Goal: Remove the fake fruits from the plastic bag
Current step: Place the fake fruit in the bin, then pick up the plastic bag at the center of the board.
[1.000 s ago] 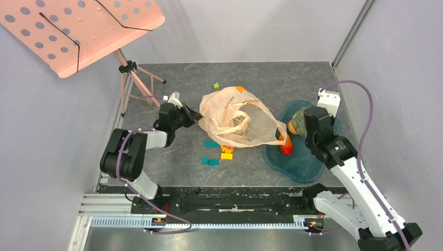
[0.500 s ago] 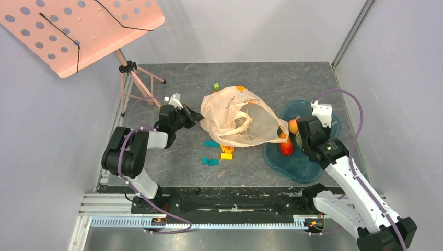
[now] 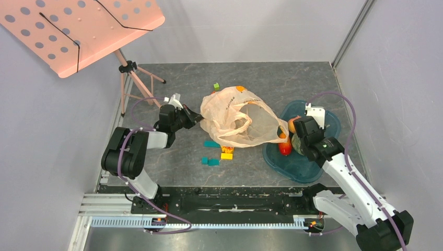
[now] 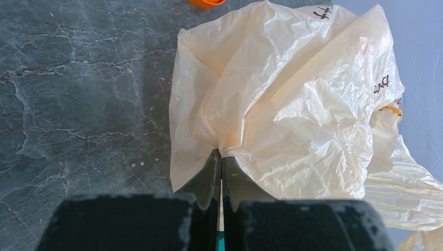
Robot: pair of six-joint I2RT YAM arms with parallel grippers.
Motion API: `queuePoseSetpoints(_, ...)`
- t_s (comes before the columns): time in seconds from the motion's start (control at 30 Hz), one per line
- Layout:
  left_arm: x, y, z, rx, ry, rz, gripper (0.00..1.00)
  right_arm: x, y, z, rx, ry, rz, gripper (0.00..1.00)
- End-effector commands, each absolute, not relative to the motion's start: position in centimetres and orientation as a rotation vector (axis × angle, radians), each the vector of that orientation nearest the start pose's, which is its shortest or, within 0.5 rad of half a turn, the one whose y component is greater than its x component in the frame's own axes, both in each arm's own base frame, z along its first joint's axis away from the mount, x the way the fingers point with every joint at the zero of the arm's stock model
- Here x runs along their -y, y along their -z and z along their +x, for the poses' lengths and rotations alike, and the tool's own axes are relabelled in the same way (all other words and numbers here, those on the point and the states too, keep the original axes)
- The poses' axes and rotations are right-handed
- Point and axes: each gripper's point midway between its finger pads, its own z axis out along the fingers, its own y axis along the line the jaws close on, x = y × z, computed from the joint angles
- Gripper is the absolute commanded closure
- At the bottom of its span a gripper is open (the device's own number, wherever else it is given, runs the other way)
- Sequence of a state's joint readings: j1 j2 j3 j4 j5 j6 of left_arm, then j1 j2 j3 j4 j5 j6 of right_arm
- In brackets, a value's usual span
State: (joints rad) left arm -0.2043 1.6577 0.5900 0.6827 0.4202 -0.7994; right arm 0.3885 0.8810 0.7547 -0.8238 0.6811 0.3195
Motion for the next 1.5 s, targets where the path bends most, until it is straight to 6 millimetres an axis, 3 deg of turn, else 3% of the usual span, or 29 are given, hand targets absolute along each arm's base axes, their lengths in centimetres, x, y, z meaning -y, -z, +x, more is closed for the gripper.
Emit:
queuePoseSetpoints(0.0,17.9,-10.0,38.4,-2.002,1.068,-0.342,0.98,1.7,-15.8,22.5,-2.236,0.454,0.233,0.44)
queuePoseSetpoints(0.17,17.8,-10.5,38.6,-1.999,1.061,-0.345,0.98,1.9,-18.7,22.8,-2.159,0.431,0.256,0.20)
queuePoseSetpoints(0.33,17.7,-12.3,38.8,-1.975,1.058,-0.338,0.98,2.8,-22.9,23.0,-2.047,0.434,0.300,0.09)
queuePoseSetpoints(0.47,17.8,-15.8,39.3,-1.921,1.072,-0.319,0.98,3.7,-26.5,22.8,-1.939,0.442,0.337,0.04)
queuePoseSetpoints(0.6,18.3,-22.0,40.1,-1.840,1.091,-0.244,0.98,3.8,-28.5,22.6,-1.868,0.404,0.332,0.04)
queuePoseSetpoints(0.73,19.6,-30.9,40.6,-1.737,1.124,-0.092,0.98,3.7,-29.6,22.6,-1.828,0.376,0.317,0.04)
queuePoseSetpoints(0.87,22.2,-41.2,39.9,-1.606,1.178,0.143,0.98,3.4,-30.3,22.8,-1.794,0.338,0.311,0.03)
queuePoseSetpoints(0.97,25.5,-46.5,38.5,-1.553,1.255,0.347,0.98,3.1,-30.7,22.9,-1.766,0.307,0.307,0.03)
queuePoseSetpoints(1.07,28.6,-49.1,36.2,-1.534,1.296,0.522,0.98,3.1,-30.9,22.9,-1.748,0.300,0.304,0.03)
queuePoseSetpoints(1.2,30.7,-49.5,34.6,-1.499,1.241,0.605,0.98,3.2,-30.8,22.9,-1.746,0.312,0.295,0.03)
queuePoseSetpoints(1.47,29.9,-44.0,37.2,-1.670,1.116,0.513,0.98,3.2,-29.8,23.1,-1.759,0.330,0.284,0.03)
